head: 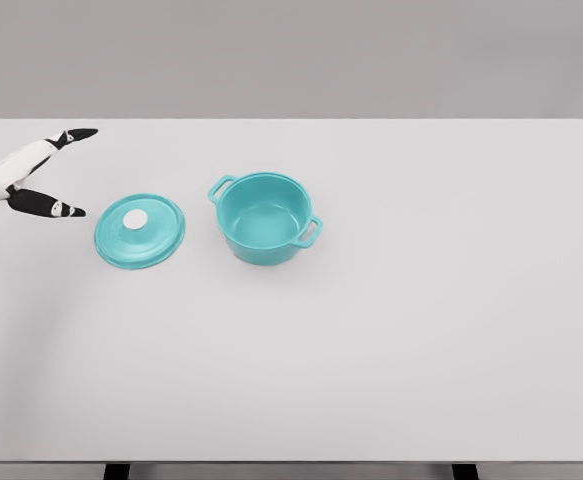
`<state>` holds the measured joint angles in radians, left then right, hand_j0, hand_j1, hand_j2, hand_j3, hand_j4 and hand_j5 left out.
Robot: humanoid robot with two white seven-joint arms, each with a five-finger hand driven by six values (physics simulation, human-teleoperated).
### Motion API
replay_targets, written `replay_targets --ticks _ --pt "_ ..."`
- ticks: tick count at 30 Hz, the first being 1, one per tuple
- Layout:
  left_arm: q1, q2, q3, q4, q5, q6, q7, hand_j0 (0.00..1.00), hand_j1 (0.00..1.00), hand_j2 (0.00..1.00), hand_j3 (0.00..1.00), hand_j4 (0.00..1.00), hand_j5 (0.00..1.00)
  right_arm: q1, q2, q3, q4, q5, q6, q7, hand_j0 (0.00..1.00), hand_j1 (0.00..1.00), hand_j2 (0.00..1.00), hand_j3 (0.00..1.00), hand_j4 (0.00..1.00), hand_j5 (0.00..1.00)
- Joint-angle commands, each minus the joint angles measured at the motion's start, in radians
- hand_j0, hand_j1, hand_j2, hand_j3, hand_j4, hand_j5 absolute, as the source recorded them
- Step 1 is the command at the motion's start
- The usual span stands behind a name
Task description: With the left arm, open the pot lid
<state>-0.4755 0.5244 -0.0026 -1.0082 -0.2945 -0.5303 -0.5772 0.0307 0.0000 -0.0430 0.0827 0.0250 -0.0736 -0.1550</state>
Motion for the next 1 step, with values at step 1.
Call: replay_targets --ticks 1 --pt "0.0 0.002 0.0 -0.001 0.008 0.003 0.0 1.0 1.0 1.0 1.0 1.0 1.0 0.0 0.0 0.0 0.0 0.0 0.0 0.0 1.0 1.0 1.0 1.0 1.0 1.0"
